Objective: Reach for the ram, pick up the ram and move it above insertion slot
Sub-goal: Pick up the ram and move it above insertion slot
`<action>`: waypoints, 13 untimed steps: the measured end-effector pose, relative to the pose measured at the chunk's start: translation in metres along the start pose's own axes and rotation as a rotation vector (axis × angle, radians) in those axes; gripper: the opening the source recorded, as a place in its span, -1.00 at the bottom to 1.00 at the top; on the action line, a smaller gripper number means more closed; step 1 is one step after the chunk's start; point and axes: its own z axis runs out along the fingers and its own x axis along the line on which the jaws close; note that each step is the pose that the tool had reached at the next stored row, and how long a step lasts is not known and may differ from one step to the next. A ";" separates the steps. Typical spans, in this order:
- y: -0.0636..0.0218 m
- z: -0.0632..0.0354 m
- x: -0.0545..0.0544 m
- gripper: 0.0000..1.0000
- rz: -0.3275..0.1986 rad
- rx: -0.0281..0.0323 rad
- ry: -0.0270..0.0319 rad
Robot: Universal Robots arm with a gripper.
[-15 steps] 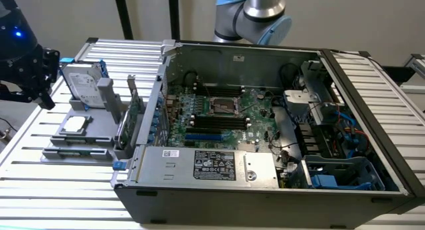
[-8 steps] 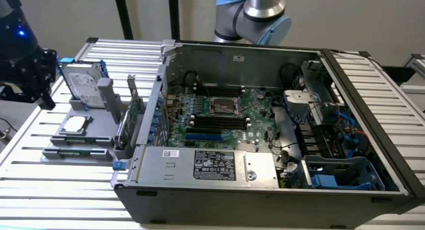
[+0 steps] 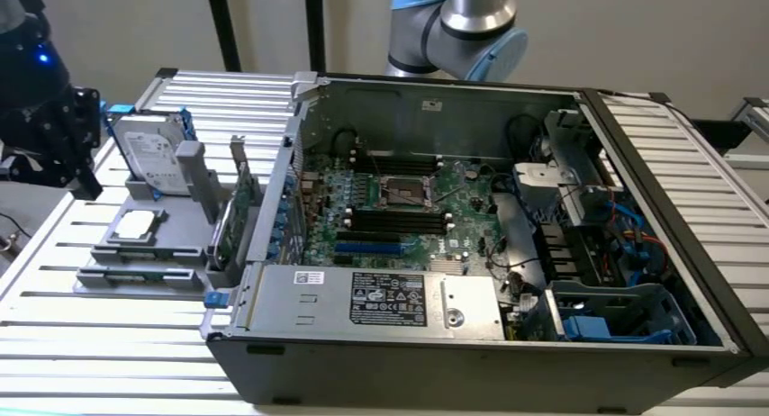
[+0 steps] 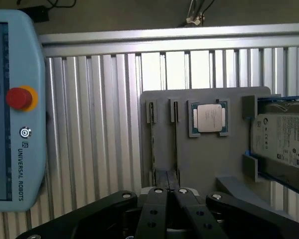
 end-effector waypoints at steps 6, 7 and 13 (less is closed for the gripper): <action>-0.0018 0.0044 0.000 -0.27 0.000 -0.0001 -0.0009; -0.0019 0.0062 0.000 -0.27 0.000 -0.0001 -0.0009; -0.0022 0.0172 0.000 -0.27 0.000 -0.0001 -0.0009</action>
